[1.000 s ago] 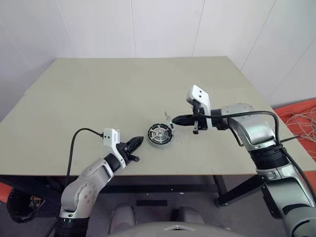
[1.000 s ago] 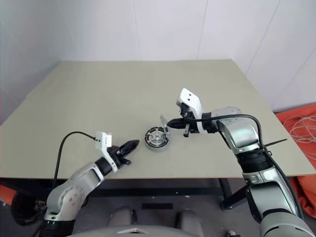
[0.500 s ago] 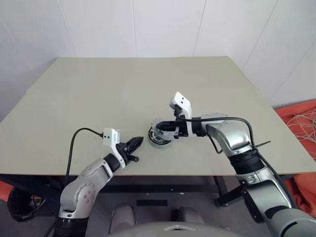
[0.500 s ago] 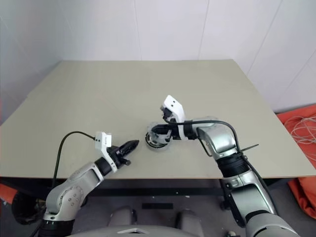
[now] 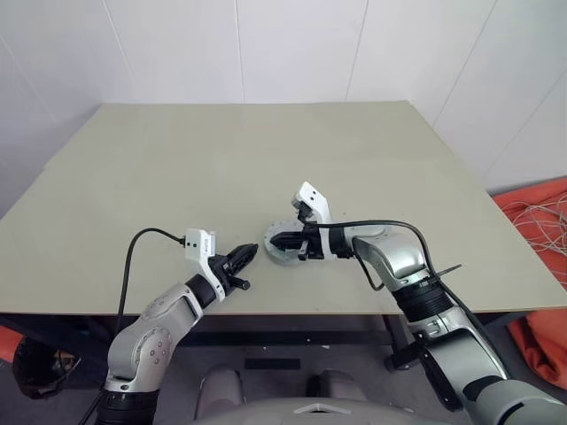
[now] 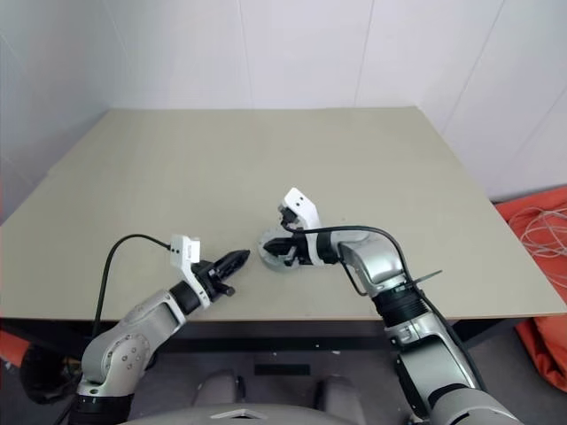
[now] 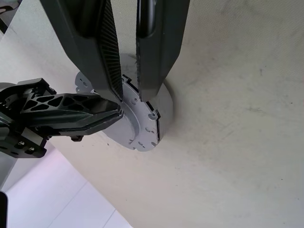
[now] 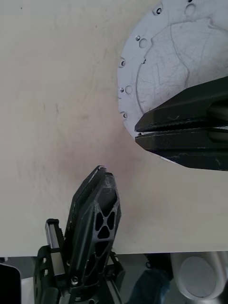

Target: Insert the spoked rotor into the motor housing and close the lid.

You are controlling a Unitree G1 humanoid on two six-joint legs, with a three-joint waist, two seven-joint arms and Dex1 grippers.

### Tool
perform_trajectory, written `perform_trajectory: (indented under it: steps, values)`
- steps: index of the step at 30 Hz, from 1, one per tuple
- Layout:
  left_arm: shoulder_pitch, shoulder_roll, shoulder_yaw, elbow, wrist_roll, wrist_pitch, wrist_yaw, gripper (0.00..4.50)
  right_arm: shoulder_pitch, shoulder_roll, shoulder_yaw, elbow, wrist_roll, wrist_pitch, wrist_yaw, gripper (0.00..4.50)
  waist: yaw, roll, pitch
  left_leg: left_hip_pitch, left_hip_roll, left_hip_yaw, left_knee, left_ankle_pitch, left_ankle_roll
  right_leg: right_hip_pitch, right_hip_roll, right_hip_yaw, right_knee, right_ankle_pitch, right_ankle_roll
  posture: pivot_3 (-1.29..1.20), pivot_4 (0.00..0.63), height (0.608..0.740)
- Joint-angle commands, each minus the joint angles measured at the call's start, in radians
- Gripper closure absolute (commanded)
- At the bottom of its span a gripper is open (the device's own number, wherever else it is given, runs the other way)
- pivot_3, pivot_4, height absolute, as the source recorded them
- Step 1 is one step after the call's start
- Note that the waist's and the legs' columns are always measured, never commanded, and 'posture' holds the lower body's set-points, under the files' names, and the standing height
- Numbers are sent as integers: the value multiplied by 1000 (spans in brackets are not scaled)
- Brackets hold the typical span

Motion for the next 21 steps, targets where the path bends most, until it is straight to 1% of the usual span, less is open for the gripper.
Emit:
perform_trajectory:
  steps: [1,3,5,8,10,11,14,15,19,21]
  values:
    - [-16,0,4,-36,-14,-5,-2,3926,-9,-26,-56,-125,59,6,20,4433,1,0,0,0,0,0,0,0,0,0,0,0,0,0,0,0,0,740]
    - [-15,0,6,-35,-15,-6,-2,3926,-12,-7,-126,-177,111,-21,-1,4433,1,0,0,0,0,0,0,0,0,0,0,0,0,0,0,0,0,740]
    - [-15,0,8,-35,-15,-7,-2,3926,-4,-26,-135,-205,107,-64,8,4433,1,0,0,0,0,0,-1,0,0,-1,0,0,0,0,0,0,0,740]
    - [-16,0,11,-33,-17,-6,-3,3926,8,-37,-132,-156,51,-147,-32,3880,2,0,0,0,0,0,-1,0,0,-1,0,0,-1,0,0,0,0,740]
    - [-19,-1,10,-29,-17,-6,-4,3926,12,-37,-116,-91,0,-217,-67,3142,1,0,0,0,0,0,-1,0,0,-1,0,0,-1,0,0,0,0,740]
    - [-21,-1,9,-28,-17,-6,-5,3926,13,-36,-107,-59,-23,-250,-78,2860,1,0,0,0,0,0,-1,0,0,-1,0,0,-1,0,0,0,0,740]
    - [-23,0,8,-27,-17,-6,-8,3926,20,-26,-97,27,-56,-313,-89,1756,-1,0,0,0,0,0,-1,0,0,-1,0,0,-1,0,0,0,0,740]
    - [-23,0,8,-27,-17,-6,-8,3926,21,-23,-97,49,-63,-328,-93,1484,-2,0,0,0,0,0,-1,0,0,-1,0,0,-1,0,0,0,0,740]
    - [-15,2,10,-36,-21,-6,-9,3926,29,-13,-96,81,-64,-338,-80,66,-4,0,0,-2,0,0,-1,0,0,-2,0,0,-2,0,0,0,0,740]
    - [-11,3,12,-41,-23,-7,-9,3926,35,-10,-98,65,-55,-327,-77,27,-4,0,0,-2,0,0,-2,0,0,-2,0,0,-2,0,0,0,0,740]
